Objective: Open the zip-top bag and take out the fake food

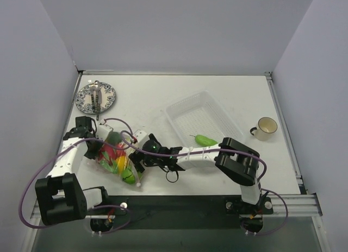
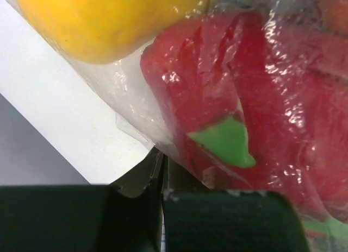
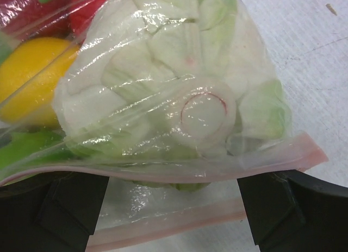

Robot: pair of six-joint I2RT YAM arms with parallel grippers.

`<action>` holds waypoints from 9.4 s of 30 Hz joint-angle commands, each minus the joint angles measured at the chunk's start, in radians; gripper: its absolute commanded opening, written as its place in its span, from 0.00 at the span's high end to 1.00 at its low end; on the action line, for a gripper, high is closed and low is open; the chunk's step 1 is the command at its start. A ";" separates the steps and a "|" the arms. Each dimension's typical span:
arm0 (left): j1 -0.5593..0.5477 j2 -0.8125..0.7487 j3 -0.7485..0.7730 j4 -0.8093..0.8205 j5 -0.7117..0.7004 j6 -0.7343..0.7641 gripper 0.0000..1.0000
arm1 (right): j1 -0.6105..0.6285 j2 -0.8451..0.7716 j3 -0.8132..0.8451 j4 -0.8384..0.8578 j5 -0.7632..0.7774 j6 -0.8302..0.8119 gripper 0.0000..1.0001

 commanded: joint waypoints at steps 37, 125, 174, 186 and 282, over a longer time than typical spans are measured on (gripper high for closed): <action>0.279 0.274 0.031 0.116 0.057 0.112 1.00 | 0.041 -0.645 -0.364 -0.011 0.215 -0.073 1.00; 0.276 0.141 -0.001 -0.021 0.201 0.137 1.00 | 0.378 -0.573 -0.120 -1.424 0.377 0.690 0.00; 0.277 0.110 -0.012 -0.033 0.215 0.143 1.00 | -0.264 -0.632 0.159 -1.039 0.364 -0.012 0.84; 0.276 0.102 -0.013 -0.041 0.220 0.147 1.00 | -0.420 -0.541 0.246 -0.907 0.275 -0.018 0.00; -0.145 0.076 0.829 -0.590 0.545 -0.211 1.00 | -0.524 -0.467 -0.032 -0.537 0.489 -0.040 0.61</action>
